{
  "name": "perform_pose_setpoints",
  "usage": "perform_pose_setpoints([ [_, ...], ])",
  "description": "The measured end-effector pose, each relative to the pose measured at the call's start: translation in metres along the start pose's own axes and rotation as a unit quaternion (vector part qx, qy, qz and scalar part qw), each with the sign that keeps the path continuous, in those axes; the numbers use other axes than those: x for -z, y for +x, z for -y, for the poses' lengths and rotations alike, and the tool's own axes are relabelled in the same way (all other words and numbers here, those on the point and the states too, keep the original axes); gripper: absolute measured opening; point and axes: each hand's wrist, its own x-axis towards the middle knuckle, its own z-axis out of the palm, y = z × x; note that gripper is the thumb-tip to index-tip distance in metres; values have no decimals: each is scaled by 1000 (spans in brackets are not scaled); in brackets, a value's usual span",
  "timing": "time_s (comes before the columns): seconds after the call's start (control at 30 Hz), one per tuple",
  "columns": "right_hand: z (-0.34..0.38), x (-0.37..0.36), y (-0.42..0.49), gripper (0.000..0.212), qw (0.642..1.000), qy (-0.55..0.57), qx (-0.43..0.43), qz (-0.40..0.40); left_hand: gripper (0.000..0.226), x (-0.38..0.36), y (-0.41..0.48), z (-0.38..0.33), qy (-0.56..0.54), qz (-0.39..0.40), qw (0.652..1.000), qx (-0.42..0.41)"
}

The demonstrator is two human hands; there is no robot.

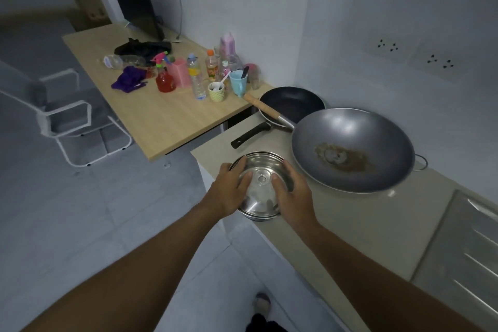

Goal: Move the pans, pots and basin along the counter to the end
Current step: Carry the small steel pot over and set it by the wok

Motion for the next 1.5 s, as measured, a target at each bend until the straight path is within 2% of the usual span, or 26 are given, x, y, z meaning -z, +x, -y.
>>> perform_pose_setpoints([
  [0.33, -29, -30, 85, 48, 999, 14, -44, 2, 50, -10, 102, 37, 10, 54, 998, 21],
  [0.6, -53, -45, 114, 50, 996, -43, -68, -34, 53, -29, 146, 71, 18, 117, 993, 18],
  [0.77, -61, -55, 126, 51, 994, -71, -69, -50, 53, -37, 169, 90, 33, 133, 991, -14],
  [1.0, -72, -70, 125, 49, 979, -177, -64, -77, 54, -36, 185, 104, 107, 171, 976, -82],
  [1.07, -73, -71, 124, 48, 968, -231, -56, -85, 56, -36, 190, 106, 157, 182, 963, -121],
  [1.13, -71, -73, 122, 51, 944, -315, -40, -91, 61, -33, 193, 105, 283, 169, 924, -191],
  [1.2, -68, -76, 122, 57, 916, -389, -26, -90, 64, -30, 198, 107, 348, 160, 895, -227],
  [1.37, -65, -80, 136, 57, 884, -459, -42, -74, 61, -26, 221, 109, 359, 175, 880, -256],
  [1.5, -66, -77, 160, 61, 869, -489, -51, -48, 61, -32, 245, 111, 359, 173, 883, -246],
])
